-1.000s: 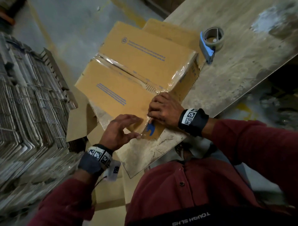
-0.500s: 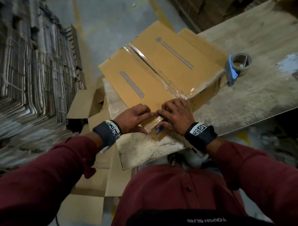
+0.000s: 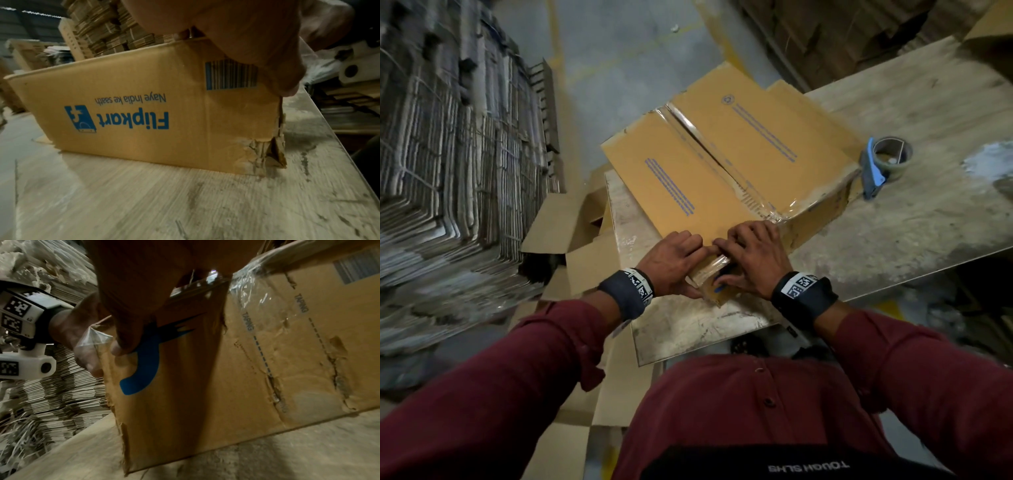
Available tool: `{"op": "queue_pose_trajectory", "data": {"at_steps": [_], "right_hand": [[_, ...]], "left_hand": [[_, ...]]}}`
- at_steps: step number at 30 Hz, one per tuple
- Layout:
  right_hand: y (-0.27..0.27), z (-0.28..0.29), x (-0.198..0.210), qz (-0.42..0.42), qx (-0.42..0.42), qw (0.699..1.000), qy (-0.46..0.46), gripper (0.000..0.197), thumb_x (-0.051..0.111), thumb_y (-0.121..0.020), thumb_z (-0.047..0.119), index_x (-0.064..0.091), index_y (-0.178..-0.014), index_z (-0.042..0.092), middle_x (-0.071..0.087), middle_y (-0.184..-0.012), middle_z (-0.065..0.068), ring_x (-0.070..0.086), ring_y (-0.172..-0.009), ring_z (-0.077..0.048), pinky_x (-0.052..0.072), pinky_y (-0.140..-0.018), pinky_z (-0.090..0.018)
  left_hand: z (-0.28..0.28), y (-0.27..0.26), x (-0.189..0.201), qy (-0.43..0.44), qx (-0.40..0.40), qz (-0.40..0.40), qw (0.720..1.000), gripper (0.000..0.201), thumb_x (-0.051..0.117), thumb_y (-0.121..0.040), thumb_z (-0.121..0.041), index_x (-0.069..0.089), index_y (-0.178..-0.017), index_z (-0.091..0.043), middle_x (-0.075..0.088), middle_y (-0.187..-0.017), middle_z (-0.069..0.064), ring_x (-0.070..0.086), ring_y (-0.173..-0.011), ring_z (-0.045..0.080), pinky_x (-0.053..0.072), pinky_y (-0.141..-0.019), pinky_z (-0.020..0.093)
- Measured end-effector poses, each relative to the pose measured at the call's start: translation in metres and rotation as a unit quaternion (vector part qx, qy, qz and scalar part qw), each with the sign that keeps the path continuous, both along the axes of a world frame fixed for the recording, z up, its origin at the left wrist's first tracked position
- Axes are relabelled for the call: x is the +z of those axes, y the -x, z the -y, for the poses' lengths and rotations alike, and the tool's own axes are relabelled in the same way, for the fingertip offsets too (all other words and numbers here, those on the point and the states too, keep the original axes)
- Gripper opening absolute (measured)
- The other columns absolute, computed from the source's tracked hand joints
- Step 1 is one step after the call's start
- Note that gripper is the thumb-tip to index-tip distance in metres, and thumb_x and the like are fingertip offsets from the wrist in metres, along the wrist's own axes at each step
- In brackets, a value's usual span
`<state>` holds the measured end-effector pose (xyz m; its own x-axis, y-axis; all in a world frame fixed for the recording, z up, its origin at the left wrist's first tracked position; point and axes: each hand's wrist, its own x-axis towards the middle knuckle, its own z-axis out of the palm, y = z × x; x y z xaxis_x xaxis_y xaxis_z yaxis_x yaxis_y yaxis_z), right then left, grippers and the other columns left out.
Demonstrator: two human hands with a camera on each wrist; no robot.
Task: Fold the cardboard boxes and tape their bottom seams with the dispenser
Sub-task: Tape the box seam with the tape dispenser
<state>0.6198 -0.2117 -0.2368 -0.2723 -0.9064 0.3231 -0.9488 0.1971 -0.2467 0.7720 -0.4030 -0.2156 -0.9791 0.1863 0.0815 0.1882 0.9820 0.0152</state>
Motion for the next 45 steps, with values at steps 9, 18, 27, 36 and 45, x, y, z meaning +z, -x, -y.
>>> {"op": "queue_pose_trajectory", "data": {"at_steps": [9,18,27,36,45], "right_hand": [[-0.006,-0.005,-0.003,-0.005,0.006,1.0,-0.02,0.093,0.084,-0.055,0.063,0.056,-0.136,0.027,0.051,-0.117,-0.007,0.044,-0.112,-0.03,0.028,-0.103,-0.05],[-0.016,-0.003,-0.001,0.024,-0.019,0.999,-0.013,0.085,0.068,-0.064,0.072,0.057,-0.133,0.024,0.049,-0.115,-0.009,0.042,-0.113,-0.032,0.028,-0.108,-0.055],[-0.011,0.003,-0.029,-0.012,-0.027,0.999,0.04,0.072,0.069,-0.076,0.07,0.064,-0.131,0.024,0.052,-0.115,-0.008,0.047,-0.112,-0.032,0.026,-0.115,-0.055],[-0.001,0.009,-0.025,0.012,-0.01,0.998,0.068,0.065,0.065,-0.073,0.075,0.06,-0.123,0.035,0.057,-0.107,-0.007,0.046,-0.106,-0.03,0.037,-0.094,-0.05],[0.038,-0.004,0.023,0.051,0.08,0.994,0.062,0.047,0.073,-0.082,0.064,0.074,-0.117,0.033,0.063,-0.107,0.001,0.055,-0.107,-0.03,0.041,-0.092,-0.047]], "left_hand": [[-0.021,-0.002,-0.01,-0.023,0.089,-0.071,0.993,0.066,0.073,-0.077,-0.063,0.06,-0.118,-0.012,0.05,-0.091,0.01,0.047,-0.079,0.03,0.041,-0.069,0.043],[-0.037,-0.001,0.001,-0.095,0.155,-0.081,0.98,0.052,0.068,-0.088,-0.062,0.066,-0.115,-0.017,0.049,-0.09,0.003,0.046,-0.08,0.027,0.037,-0.072,0.042],[-0.033,-0.038,-0.029,0.022,0.106,-0.062,0.992,0.064,0.044,-0.107,-0.055,0.041,-0.158,-0.017,0.036,-0.164,0.014,0.032,-0.153,0.032,0.028,-0.121,0.057],[0.013,-0.028,-0.018,-0.013,-0.005,-0.014,1.0,0.068,0.052,-0.102,-0.055,0.045,-0.156,-0.013,0.04,-0.163,0.007,0.036,-0.152,0.025,0.033,-0.123,0.046],[-0.005,-0.025,0.011,-0.164,0.081,-0.001,0.983,0.09,0.06,-0.086,-0.078,0.052,-0.151,-0.016,0.04,-0.163,0.004,0.031,-0.154,0.024,0.024,-0.126,0.046]]}}
